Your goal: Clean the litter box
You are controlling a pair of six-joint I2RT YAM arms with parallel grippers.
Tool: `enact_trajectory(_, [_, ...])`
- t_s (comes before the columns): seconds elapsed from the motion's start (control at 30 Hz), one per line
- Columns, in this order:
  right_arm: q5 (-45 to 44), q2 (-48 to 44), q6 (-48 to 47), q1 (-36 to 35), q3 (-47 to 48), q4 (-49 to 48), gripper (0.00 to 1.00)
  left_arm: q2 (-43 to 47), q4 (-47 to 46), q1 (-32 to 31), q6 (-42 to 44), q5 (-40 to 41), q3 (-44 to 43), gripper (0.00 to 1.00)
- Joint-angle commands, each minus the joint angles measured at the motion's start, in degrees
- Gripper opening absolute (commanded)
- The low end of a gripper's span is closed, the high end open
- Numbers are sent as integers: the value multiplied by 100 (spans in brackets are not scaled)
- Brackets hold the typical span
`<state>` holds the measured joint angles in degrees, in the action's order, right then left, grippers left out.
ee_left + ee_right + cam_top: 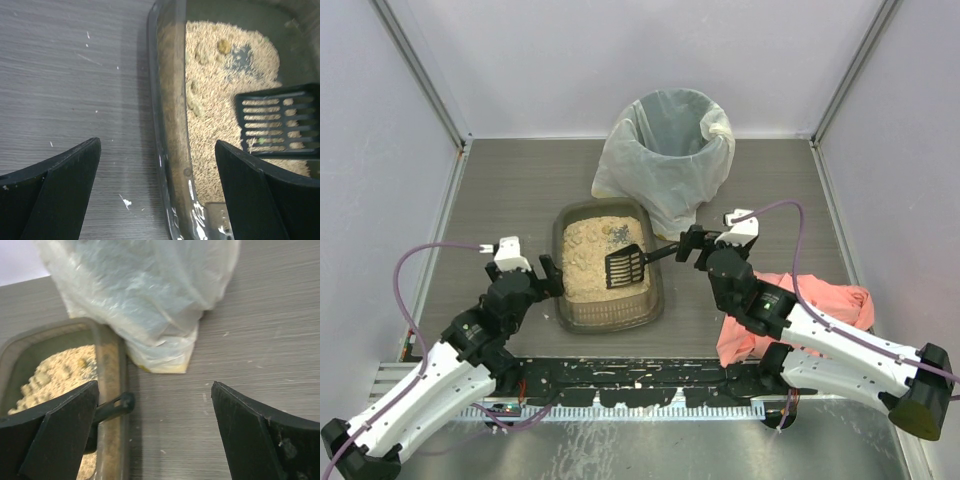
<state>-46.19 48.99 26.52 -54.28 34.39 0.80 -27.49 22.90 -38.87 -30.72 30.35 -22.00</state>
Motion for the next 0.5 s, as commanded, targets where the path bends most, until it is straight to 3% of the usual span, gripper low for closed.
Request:
enact_trajectory(0.0, [-1286, -72, 415, -30, 892, 1568, 100, -27, 823, -12, -197, 387, -930, 98])
enact_trajectory(0.07, [-1619, 27, 839, -29, 1220, 2405, 100, -85, 1152, -15, -212, 414, -1219, 98])
enact_trajectory(0.2, [-1874, 104, 1077, -30, 1515, 3080, 100, -224, 1820, -11, -330, 400, -1778, 98])
enact_trajectory(0.47, [-1507, -491, 745, -29, 1139, 3007, 100, -272, 2524, -12, -413, 270, -2483, 98])
